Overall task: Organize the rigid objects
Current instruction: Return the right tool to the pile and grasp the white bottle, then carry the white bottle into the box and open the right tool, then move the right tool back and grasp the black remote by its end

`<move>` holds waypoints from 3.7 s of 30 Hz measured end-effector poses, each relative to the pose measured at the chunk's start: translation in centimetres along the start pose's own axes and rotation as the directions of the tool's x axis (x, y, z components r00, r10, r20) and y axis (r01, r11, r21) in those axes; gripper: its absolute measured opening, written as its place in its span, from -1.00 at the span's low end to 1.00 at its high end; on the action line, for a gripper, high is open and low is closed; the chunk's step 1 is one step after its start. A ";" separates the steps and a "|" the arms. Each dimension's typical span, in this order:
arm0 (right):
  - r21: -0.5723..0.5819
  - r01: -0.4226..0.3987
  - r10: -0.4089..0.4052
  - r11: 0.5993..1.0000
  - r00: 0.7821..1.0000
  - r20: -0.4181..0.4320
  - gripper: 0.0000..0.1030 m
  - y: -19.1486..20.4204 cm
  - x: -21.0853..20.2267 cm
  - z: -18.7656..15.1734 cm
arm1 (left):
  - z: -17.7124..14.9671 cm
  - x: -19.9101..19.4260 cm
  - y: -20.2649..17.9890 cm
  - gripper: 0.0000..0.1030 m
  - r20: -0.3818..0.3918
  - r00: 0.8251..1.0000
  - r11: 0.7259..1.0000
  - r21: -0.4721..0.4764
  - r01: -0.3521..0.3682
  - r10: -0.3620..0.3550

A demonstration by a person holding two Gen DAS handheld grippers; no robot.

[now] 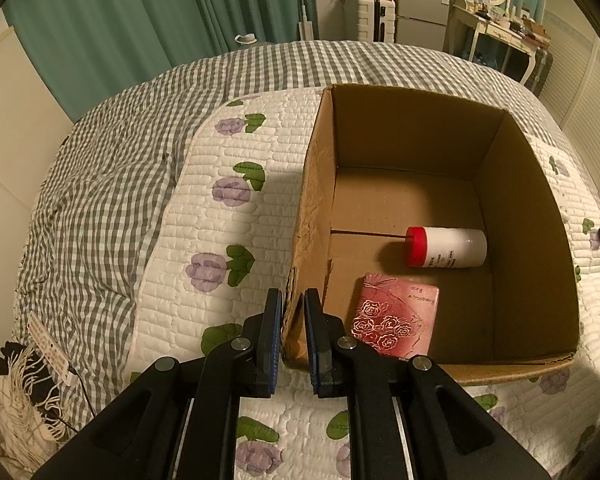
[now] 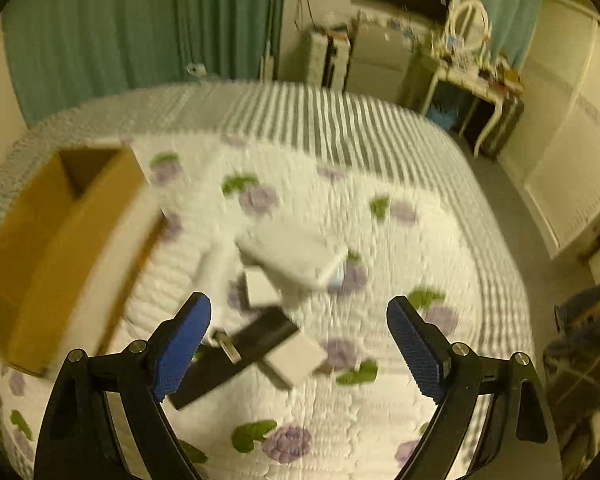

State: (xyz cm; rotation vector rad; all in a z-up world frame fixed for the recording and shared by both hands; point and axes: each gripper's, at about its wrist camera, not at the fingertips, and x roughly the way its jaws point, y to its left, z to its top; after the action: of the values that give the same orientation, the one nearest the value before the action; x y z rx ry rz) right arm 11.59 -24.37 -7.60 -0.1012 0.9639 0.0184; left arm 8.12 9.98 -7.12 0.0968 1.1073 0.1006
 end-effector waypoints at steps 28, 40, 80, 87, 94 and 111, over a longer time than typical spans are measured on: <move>-0.058 -0.175 0.160 0.983 0.966 -0.204 0.05 8.8 10.8 -1.0 | 0.0 0.2 0.0 -0.78 -0.002 1.000 1.000 -0.002 -0.009 0.009; -0.046 -0.165 0.158 0.985 0.979 -0.127 -0.04 7.0 6.5 0.5 | 0.0 0.3 0.1 -0.78 -0.008 1.000 1.000 -0.009 0.005 -0.005; -0.393 -0.309 0.298 0.866 0.950 -0.091 -0.05 23.6 -1.5 2.1 | 0.2 0.3 0.2 -0.78 -0.009 1.000 1.000 -0.017 0.026 -0.026; -0.399 -0.296 0.289 0.868 0.954 -0.081 -0.03 23.2 -1.3 1.6 | 0.2 0.3 0.2 -0.78 -0.009 1.000 1.000 -0.015 0.023 -0.023; -0.390 -0.260 0.286 0.884 0.958 0.009 0.53 21.6 -3.8 2.6 | 0.2 0.3 0.2 -0.78 -0.008 1.000 1.000 -0.015 0.023 -0.023; -0.123 -0.047 0.056 0.991 0.996 0.072 0.61 4.1 -3.3 3.9 | 0.3 0.1 0.1 -0.78 -0.011 1.000 1.000 -0.006 0.016 -0.016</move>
State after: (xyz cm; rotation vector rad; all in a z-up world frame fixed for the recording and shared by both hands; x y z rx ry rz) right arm 12.62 -19.82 -2.97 -0.1859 0.8892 0.1278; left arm 8.43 10.11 -7.07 0.0819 1.1181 0.0900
